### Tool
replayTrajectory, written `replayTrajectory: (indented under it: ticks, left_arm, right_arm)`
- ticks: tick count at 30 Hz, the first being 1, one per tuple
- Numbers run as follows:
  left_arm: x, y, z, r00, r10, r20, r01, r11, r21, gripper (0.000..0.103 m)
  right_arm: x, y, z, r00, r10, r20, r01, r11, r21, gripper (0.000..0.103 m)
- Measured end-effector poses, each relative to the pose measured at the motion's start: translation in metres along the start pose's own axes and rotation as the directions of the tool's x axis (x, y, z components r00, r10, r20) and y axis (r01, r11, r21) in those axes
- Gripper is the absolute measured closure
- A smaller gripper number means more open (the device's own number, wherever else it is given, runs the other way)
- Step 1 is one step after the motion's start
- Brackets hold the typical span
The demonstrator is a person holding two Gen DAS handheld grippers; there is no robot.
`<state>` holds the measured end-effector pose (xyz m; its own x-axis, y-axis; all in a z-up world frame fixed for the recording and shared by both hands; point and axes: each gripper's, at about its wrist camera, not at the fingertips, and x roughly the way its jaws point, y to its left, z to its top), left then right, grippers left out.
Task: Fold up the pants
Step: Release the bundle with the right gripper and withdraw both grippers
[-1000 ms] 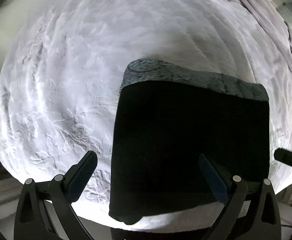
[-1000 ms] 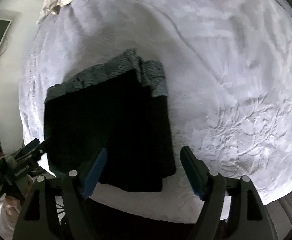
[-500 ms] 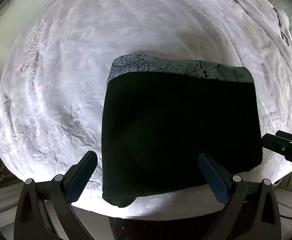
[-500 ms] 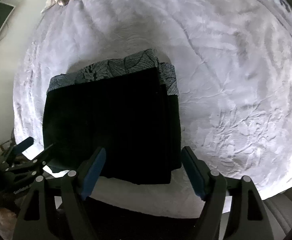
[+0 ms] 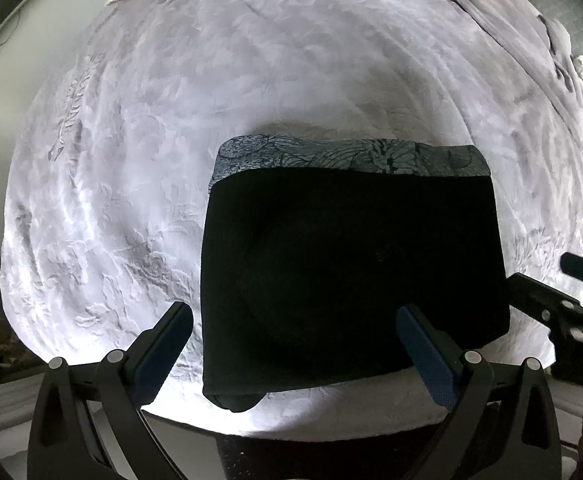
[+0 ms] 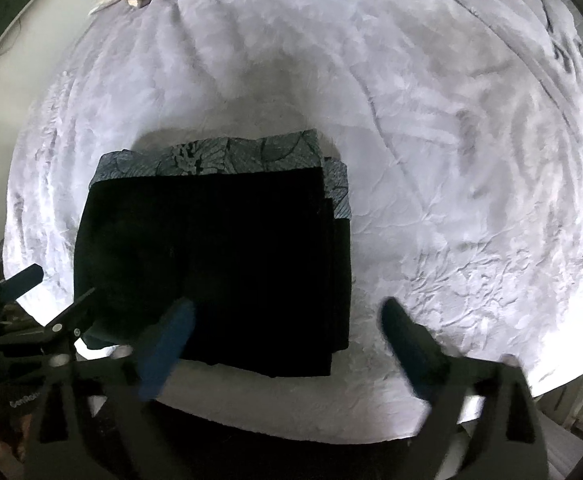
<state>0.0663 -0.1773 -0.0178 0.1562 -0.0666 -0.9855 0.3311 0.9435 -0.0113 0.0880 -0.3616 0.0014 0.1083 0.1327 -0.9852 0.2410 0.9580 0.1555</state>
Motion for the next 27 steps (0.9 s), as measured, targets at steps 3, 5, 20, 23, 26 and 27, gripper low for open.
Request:
replayTrajectory:
  ticks: [3, 5, 20, 23, 26, 27]
  left_arm:
    - [-0.0002, -0.0023, -0.0005, 1.000, 0.006, -0.001, -0.006, 1.000, 0.001, 0.001]
    - [-0.0003, -0.0037, -0.0006, 1.000, 0.010, -0.003, -0.010, 1.000, 0.001, 0.001]
    - [-0.0084, -0.0044, 0.0013, 0.997, 0.065, 0.040, -0.065, 0.998, -0.003, 0.001]
    - [-0.0092, -0.0041, 0.0023, 0.997, 0.066, 0.041, -0.066, 0.998, -0.004, 0.001]
    - [-0.0092, -0.0036, 0.0029, 0.997, 0.068, 0.040, -0.068, 0.998, -0.004, 0.001]
    - [-0.0092, -0.0035, 0.0030, 0.997, 0.068, 0.040, -0.068, 0.998, -0.003, 0.001]
  right_arm:
    - [-0.0031, 0.0003, 0.0005, 1.000, -0.006, 0.013, 0.006, 1.000, -0.002, 0.000]
    - [-0.0042, 0.0011, 0.0003, 1.000, -0.014, 0.016, 0.014, 1.000, -0.005, 0.000]
    - [-0.0069, 0.0039, 0.0003, 0.999, -0.027, 0.021, 0.027, 1.000, -0.010, 0.000]
    - [-0.0071, 0.0042, 0.0003, 0.999, -0.027, 0.021, 0.027, 1.000, -0.010, 0.000]
    - [-0.0075, 0.0041, 0.0008, 0.999, -0.027, 0.022, 0.027, 1.000, -0.009, 0.000]
    - [-0.0076, 0.0041, 0.0011, 0.999, -0.027, 0.022, 0.027, 1.000, -0.009, 0.000]
